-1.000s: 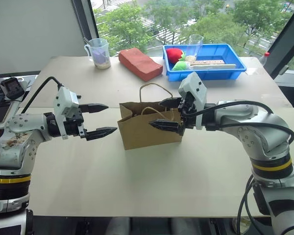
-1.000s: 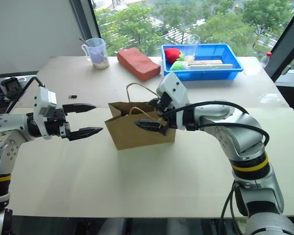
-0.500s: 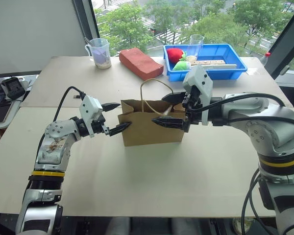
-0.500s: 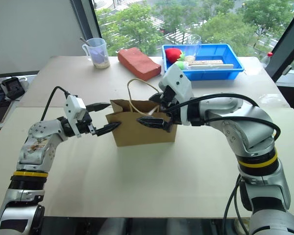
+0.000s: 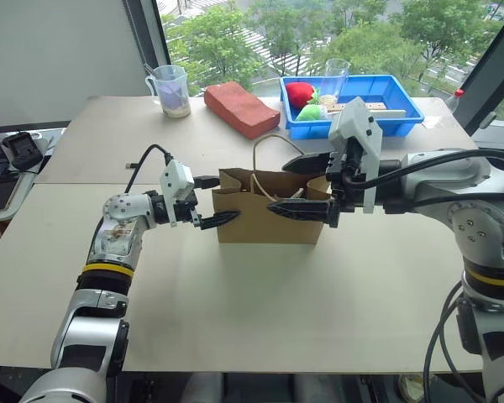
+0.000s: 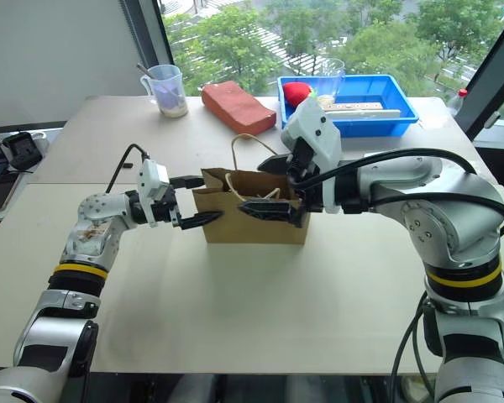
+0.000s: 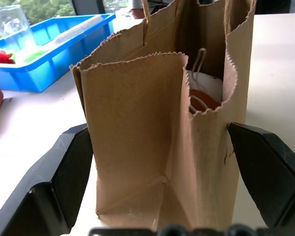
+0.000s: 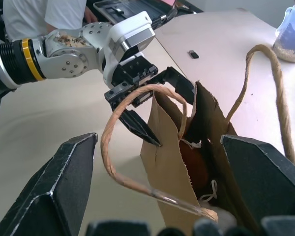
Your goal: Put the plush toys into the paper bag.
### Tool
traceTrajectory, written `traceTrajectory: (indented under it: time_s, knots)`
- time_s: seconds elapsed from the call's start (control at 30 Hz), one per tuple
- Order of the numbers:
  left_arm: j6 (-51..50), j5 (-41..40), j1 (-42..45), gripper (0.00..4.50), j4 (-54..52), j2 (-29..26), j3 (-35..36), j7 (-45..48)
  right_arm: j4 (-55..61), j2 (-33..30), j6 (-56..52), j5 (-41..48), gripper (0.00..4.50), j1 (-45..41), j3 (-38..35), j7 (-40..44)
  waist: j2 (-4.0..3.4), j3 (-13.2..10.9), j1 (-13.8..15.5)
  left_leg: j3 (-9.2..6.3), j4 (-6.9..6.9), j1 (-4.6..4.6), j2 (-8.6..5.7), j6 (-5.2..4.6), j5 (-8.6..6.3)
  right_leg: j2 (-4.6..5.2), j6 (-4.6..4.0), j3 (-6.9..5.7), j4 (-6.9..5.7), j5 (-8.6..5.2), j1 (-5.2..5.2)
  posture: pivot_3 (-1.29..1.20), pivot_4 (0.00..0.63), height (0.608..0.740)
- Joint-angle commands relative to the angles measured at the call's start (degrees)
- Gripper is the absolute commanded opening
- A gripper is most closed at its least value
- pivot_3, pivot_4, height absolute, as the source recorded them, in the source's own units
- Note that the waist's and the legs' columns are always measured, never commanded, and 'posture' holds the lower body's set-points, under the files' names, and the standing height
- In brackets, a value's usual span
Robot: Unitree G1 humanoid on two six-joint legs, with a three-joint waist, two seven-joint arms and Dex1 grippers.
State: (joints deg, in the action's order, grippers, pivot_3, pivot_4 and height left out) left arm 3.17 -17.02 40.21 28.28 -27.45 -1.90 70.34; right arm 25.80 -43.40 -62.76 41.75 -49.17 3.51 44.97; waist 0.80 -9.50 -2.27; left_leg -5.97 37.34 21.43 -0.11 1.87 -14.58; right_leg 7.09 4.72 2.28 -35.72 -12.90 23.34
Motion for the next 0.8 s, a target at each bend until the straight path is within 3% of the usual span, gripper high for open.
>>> traceTrajectory:
  time_s: [0.03, 0.17, 0.27, 0.53, 0.8]
  knots:
    - [0.86, -0.23, 0.99, 3.21, -0.99, 0.29, -0.09, 1.36, 0.9, -2.14, 0.68, -0.03, 4.5, -0.48, -2.84, 0.28, 0.0, 0.0, -0.01, 0.0, 0.0, 0.01, 0.0, 0.0, 0.0, 0.0, 0.0, 0.0, 0.0, 0.0, 0.0, 0.0, 0.15, 0.74]
    - [0.46, -0.23, 0.68, 1.21, -1.8, 1.13, -0.44, 1.43, 0.49, -3.44, 0.71, 0.89, 4.5, -0.71, -3.68, 1.06, 0.01, 0.0, -0.02, 0.0, 0.0, 0.03, 0.0, 0.0, 0.0, 0.0, 0.0, 0.0, 0.0, 0.0, 0.01, 0.0, 0.15, 0.74]
    - [1.06, 0.43, 1.12, 0.06, -0.7, 1.97, -0.93, 1.35, 0.19, -4.8, 1.4, 1.02, 4.5, -0.76, -3.8, 3.05, 0.01, 0.0, 0.08, 0.0, 0.01, 0.04, 0.0, 0.0, 0.0, 0.0, 0.0, 0.0, 0.0, 0.0, 0.01, 0.0, 0.15, 0.74]
    - [-1.08, -0.23, 2.47, 0.06, -0.06, 2.92, 0.2, 0.23, -0.58, -6.94, 2.67, 0.67, 4.5, -1.33, -4.31, 6.33, 0.02, -0.01, -0.04, 0.0, 0.03, 0.06, 0.0, 0.0, 0.0, 0.0, 0.0, 0.0, 0.0, 0.0, 0.02, 0.0, 0.15, 0.74]
    - [-16.09, -7.48, 1.06, 0.06, -9.22, -5.3, 3.09, 6.99, -7.0, -18.36, -2.7, 10.08, 4.5, -5.3, -12.72, 17.08, 0.03, -0.02, -0.09, -0.01, 0.06, 0.48, 0.02, 0.0, 0.0, 0.0, 0.0, 0.0, -0.1, 0.0, 0.49, 0.0, 0.15, 0.74]
